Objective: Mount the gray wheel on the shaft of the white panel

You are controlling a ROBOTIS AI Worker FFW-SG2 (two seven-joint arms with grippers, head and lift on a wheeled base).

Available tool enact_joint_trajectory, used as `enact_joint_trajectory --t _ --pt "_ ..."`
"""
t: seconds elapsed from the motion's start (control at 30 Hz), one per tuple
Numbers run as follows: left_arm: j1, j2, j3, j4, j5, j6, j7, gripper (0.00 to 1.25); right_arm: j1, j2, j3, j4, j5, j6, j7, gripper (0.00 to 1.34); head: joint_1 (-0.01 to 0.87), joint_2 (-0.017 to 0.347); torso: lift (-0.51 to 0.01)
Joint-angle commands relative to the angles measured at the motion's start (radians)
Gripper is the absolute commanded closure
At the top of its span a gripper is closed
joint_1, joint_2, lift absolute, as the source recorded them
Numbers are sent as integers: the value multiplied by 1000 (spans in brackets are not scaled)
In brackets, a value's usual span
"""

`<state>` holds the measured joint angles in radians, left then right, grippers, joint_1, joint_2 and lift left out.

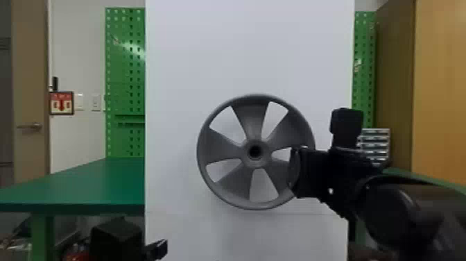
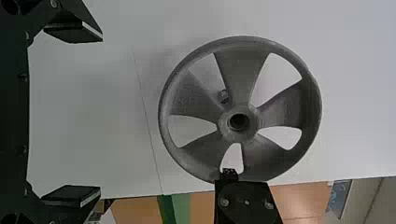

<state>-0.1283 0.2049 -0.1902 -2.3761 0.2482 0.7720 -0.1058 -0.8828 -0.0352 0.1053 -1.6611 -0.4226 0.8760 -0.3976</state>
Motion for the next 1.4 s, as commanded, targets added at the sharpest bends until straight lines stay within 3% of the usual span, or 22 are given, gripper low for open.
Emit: enact_joint_trajectory --t 0.0,0.53,0.93,1.37 --pt "-1 1 0 0 -1 0 0 130 -7 6 -16 20 -21 -3 -6 1280 37 38 -488" --pt "-1 4 -5 0 -3 1 1 130 -35 20 -44 116 -44 -74 -35 1280 37 38 -488" --pt "-2 5 -9 0 -3 0 1 130 -48 26 -52 182 -67 -121 -106 1282 37 38 -488" --pt "-1 5 -9 0 -3 1 3 130 -42 29 -35 178 -78 -147 -122 1282 37 38 -488"
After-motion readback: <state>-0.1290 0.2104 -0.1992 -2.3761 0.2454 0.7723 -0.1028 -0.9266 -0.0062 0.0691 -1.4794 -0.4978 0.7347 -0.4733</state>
